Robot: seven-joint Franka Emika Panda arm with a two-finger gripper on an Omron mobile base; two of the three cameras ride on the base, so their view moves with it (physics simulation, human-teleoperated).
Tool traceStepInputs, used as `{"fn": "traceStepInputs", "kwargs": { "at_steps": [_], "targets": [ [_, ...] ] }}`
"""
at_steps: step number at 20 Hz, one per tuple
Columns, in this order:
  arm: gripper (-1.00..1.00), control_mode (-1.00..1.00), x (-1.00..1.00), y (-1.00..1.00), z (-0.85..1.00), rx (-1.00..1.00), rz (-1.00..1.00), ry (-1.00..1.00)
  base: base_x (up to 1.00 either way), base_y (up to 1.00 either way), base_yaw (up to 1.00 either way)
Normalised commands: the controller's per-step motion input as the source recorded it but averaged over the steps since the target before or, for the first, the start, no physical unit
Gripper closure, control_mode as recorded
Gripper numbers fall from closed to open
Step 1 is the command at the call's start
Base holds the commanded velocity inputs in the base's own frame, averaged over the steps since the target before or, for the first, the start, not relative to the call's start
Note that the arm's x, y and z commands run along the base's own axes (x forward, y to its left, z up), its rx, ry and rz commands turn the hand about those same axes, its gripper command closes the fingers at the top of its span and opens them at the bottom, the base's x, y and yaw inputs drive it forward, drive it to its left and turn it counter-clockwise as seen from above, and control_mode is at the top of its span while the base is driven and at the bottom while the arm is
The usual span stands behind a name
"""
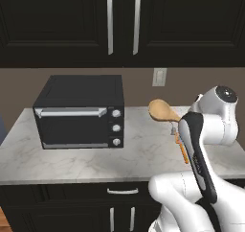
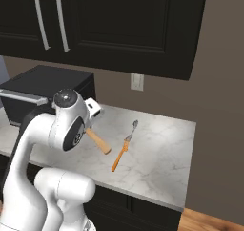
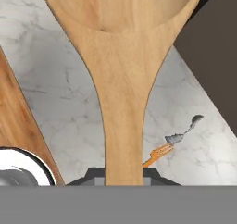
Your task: Organize the utensils by type. Pick up the wooden spoons from the counter and place them in the open cabinet. Then pick up the metallic utensils from the counter and place them in the open drawer.
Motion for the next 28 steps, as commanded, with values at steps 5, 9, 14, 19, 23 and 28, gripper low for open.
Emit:
{"fn": "traceStepInputs", "kwargs": {
  "at_steps": [5,9,14,19,23,28],
  "targets": [
    [1.00,-1.00,-0.55,0.20,0.06,-0.24,0.08,0.00,0.00,0.00,0.00],
    [1.00,-1.00,-0.34,0.10,0.00,-0.03,0.04,0.01,0.00,0.00,0.00],
    [1.00,-1.00,-0.03,0.01,-0.01,-0.01,0.01,0.09,0.00,0.00,0.00],
    [1.00,-1.00,0.00,0.00,0.00,0.00,0.00,0.00,0.00,0.00,0.00],
    [1.00,1.00,-0.20,0.02,0.00,0.00,0.01,-0.05,-0.13,0.02,0.02],
    [1.00,1.00,0.00,0.00,0.00,0.00,0.00,0.00,-0.64,0.15,0.09]
  ]
}}
